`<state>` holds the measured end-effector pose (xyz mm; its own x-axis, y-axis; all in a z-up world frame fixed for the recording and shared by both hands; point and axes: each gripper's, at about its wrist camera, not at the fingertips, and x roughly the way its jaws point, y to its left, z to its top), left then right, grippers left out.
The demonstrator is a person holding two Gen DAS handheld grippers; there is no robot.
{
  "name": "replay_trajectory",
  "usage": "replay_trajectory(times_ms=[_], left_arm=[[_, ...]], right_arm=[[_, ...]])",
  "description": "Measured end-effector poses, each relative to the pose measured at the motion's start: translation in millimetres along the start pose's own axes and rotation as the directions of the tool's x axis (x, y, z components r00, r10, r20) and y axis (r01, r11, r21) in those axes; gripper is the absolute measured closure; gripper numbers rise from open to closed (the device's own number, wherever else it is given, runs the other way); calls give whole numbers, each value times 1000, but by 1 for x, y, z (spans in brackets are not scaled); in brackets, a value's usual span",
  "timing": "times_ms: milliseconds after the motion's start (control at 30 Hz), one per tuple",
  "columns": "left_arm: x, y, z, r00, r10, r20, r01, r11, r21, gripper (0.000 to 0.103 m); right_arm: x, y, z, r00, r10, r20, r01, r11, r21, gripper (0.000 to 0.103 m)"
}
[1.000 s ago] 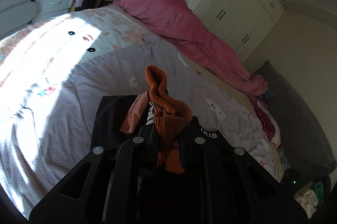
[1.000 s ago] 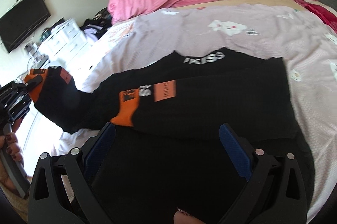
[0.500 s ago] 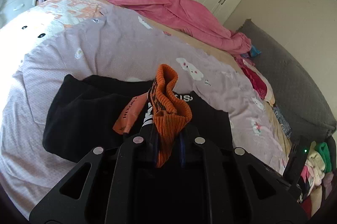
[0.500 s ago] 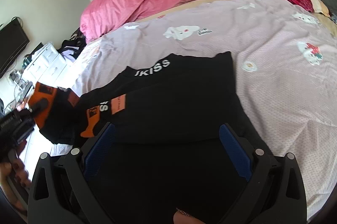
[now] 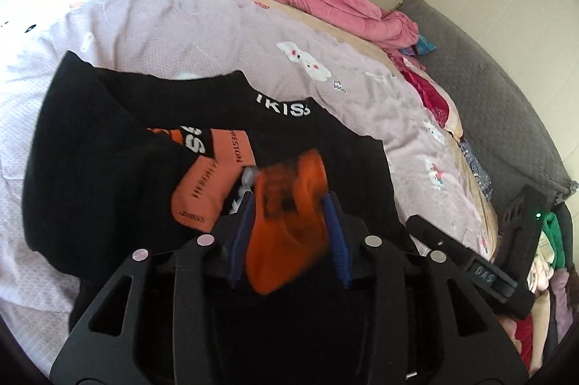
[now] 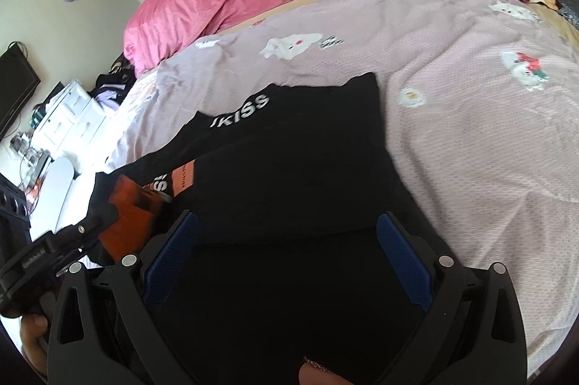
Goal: Fold small clothes
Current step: 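Carry the sleeve with the left gripper across the shirt body and release, then grasp the second orange cuff with the right gripper, straighten it, release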
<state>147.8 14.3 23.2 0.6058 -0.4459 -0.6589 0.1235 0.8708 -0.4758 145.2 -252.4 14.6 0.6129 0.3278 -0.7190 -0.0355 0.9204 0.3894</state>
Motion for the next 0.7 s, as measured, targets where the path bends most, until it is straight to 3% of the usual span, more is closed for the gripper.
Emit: replay_trajectory(times_ms=[200,300,467,533,667,700], left_arm=[[-16,13,5,996,79,48,-79,997,-11,72],[-28,24,6,991,113,75,-110,993,-38,66],[-47,42,8,984,142,108,-133,987,-87,65],[-55,49,8,979,157,126,-144,984,-106,64],[-70,61,9,971,184,152,-162,976,-144,61],[-73,63,9,969,194,156,-171,974,-148,61]], right_arm=[[21,32,-6,997,66,-49,-69,996,-61,5],[34,51,-10,993,91,-76,-99,990,-102,5],[59,77,-15,994,62,-90,-79,977,-197,8],[71,82,-19,990,64,-123,-88,974,-207,31],[82,88,-28,987,74,-145,-105,970,-220,45],[81,90,-30,987,80,-139,-111,967,-230,53]])
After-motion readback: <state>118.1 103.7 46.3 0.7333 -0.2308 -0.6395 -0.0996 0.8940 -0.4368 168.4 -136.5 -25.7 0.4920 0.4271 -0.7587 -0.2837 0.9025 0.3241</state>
